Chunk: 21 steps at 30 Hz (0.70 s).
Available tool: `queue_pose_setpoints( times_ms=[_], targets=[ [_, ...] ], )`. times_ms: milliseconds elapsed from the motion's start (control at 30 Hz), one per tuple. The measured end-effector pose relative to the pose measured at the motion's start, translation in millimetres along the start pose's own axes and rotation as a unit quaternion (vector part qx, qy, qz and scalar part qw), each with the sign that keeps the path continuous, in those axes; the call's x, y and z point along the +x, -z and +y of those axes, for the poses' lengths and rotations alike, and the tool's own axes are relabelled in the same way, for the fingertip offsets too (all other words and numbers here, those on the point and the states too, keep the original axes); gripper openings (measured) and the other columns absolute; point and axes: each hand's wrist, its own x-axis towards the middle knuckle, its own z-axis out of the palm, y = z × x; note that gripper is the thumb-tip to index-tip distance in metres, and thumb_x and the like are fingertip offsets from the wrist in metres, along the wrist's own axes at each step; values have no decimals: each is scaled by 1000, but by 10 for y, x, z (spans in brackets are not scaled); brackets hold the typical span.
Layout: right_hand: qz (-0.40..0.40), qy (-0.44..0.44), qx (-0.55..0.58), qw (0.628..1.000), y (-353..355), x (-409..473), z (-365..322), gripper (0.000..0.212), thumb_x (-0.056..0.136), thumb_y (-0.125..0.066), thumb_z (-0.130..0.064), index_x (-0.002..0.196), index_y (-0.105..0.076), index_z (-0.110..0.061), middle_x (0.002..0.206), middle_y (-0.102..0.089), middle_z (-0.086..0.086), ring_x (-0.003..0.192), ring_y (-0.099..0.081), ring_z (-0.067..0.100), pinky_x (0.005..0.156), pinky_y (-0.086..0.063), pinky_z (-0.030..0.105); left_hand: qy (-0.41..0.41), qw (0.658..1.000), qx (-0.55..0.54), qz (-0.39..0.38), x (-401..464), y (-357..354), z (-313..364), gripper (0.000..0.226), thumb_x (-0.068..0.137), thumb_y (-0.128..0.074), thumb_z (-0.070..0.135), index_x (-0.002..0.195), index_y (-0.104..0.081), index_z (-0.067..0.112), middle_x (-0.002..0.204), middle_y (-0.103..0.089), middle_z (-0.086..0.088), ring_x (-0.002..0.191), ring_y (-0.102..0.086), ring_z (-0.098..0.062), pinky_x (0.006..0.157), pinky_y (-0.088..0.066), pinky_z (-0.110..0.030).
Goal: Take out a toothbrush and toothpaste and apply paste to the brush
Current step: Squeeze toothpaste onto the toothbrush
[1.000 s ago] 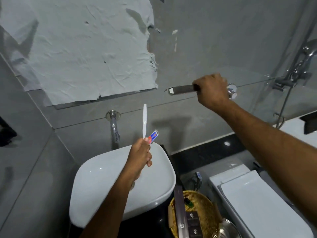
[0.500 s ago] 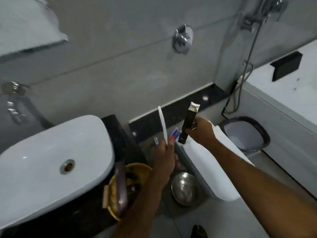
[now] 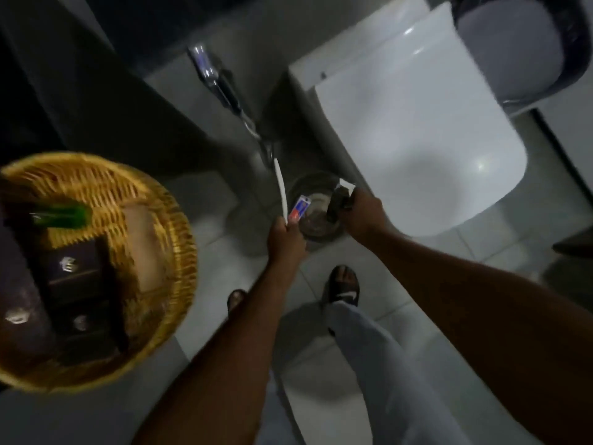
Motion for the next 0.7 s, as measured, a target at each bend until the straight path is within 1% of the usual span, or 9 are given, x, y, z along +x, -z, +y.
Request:
queue_pose_setpoints(
  times_ms=[33,100,200,267,367,467,567,633,700],
  targets=[
    [-4,4,-10,1000,-140,48,113,18,86,-62,-27,72,-52,-22,70,-61,4,68,-56,27,57,-37,28,12,1000,8,-3,105,-33,-104,21,96,-46,26,89,-52,7,82,-54,-32,57,-55,-39,58,-55,-47],
    [-17,-8,-21,1000,-407,130,304,13,86,-61,-27,80,-62,-16,76,-67,11,75,-62,35,60,-38,27,26,999,20,-12,273,-81,-295,26,96,-44,24,102,-51,0,88,-53,-37,62,-54,-46,60,-54,-50],
    [-39,-32,-31,998,-642,188,503,26,90,-58,-30,102,-64,-8,95,-72,16,89,-67,36,68,-48,33,32,998,43,-16,353,-116,-449,23,95,-42,25,103,-52,5,111,-57,-38,98,-60,-50,85,-53,-60],
    [-53,-42,-52,996,-668,146,552,22,89,-59,-26,102,-64,-10,95,-71,14,89,-68,33,72,-55,37,23,998,54,-13,316,-116,-456,18,95,-42,27,96,-53,12,109,-61,-31,99,-62,-45,86,-53,-58],
    [-42,-38,-24,998,-555,-37,502,1,87,-63,-15,87,-64,-15,85,-69,7,82,-67,24,68,-57,37,6,998,53,-27,100,-121,-312,15,94,-43,30,89,-51,18,105,-62,-31,90,-64,-43,81,-55,-57],
    [25,-16,24,999,-227,-289,237,12,86,-62,-15,75,-67,-12,74,-67,3,67,-63,11,61,-50,29,-33,997,44,-45,-270,-112,33,21,93,-44,30,96,-55,13,99,-63,-30,91,-62,-48,77,-53,-57],
    [129,54,82,987,318,-661,-257,6,86,-64,-16,84,-69,-18,75,-63,-10,67,-59,-7,58,-40,6,-116,989,69,-65,-690,28,526,20,95,-44,30,96,-57,15,85,-62,-5,83,-61,-32,67,-44,-35],
    [177,113,138,968,676,-902,-628,11,88,-63,-13,86,-69,-21,78,-67,-13,71,-62,-4,62,-46,8,-169,979,84,-75,-948,169,834,20,96,-43,30,90,-55,15,84,-63,-8,79,-58,-30,66,-40,-35],
    [218,167,175,946,1049,-1178,-1054,17,90,-61,-11,88,-68,-26,81,-69,-17,73,-64,2,65,-50,14,-225,966,98,-85,-1233,421,1143,25,97,-42,31,91,-55,11,89,-65,-18,82,-60,-35,71,-47,-42]
  ],
)
